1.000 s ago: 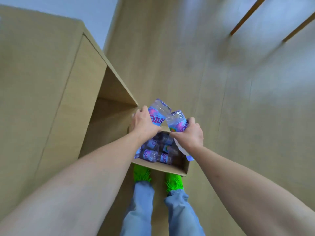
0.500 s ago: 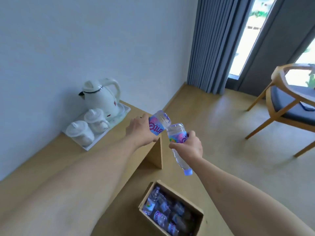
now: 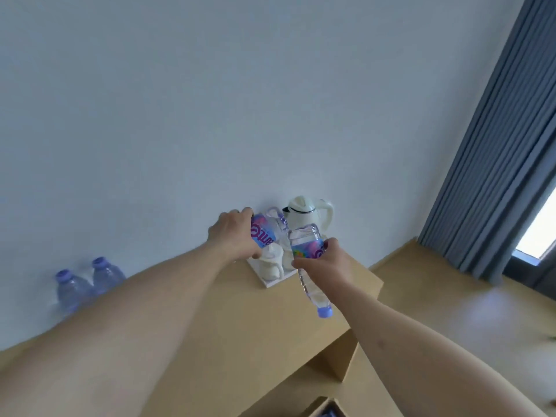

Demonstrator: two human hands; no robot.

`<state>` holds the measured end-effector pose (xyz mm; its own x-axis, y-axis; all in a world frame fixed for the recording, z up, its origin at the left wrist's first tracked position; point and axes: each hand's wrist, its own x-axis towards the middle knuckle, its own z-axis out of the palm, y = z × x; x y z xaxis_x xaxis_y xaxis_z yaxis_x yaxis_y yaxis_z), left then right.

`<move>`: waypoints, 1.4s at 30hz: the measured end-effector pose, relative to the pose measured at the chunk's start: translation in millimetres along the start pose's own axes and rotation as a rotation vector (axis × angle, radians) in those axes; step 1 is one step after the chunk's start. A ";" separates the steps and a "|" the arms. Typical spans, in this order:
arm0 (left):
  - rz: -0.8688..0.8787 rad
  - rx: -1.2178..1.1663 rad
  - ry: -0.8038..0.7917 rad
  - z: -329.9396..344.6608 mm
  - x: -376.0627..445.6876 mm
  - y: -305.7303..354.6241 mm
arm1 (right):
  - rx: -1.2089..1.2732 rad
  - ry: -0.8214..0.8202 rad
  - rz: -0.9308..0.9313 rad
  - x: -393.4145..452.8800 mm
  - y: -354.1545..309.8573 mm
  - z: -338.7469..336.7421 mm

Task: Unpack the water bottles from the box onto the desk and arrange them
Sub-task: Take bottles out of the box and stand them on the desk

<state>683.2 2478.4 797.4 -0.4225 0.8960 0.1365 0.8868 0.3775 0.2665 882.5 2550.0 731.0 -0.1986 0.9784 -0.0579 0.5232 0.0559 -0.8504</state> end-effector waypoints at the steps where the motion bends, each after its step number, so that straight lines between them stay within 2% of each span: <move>1: -0.027 0.034 0.012 -12.0 -5.4 -23.7 | -0.002 -0.025 -0.032 -3.4 -15.0 18.3; 6: -0.103 0.201 0.011 -50.4 -26.0 -104.9 | -0.007 -0.098 -0.107 -17.6 -62.0 88.6; 11: -0.134 0.344 -0.038 -71.2 -44.5 -181.5 | 0.004 -0.250 -0.107 -27.4 -97.9 162.3; 19: -0.095 0.554 -0.156 -67.5 -48.2 -238.8 | -0.060 -0.457 -0.030 -22.1 -113.4 232.0; 22: -0.085 0.582 -0.215 -60.3 -36.5 -245.3 | -0.046 -0.555 0.060 -5.5 -110.9 251.7; 28: -0.112 0.590 -0.307 -29.6 2.7 -256.2 | 0.045 -0.818 0.354 39.9 -99.4 285.6; 31: -0.126 0.603 -0.355 -7.2 24.5 -261.0 | 0.240 -1.057 0.665 60.6 -87.7 309.5; 35: -0.117 0.648 -0.428 22.0 48.1 -266.6 | 0.252 -1.061 0.622 80.8 -76.4 334.8; 42: -0.091 0.746 -0.508 55.7 67.2 -273.3 | 0.358 -1.016 0.792 96.3 -71.7 362.5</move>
<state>422.9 2448.5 680.7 -0.5200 0.7837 -0.3396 0.8200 0.3468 -0.4553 525.4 2568.0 596.8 -0.5506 0.1321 -0.8243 0.5700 -0.6618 -0.4868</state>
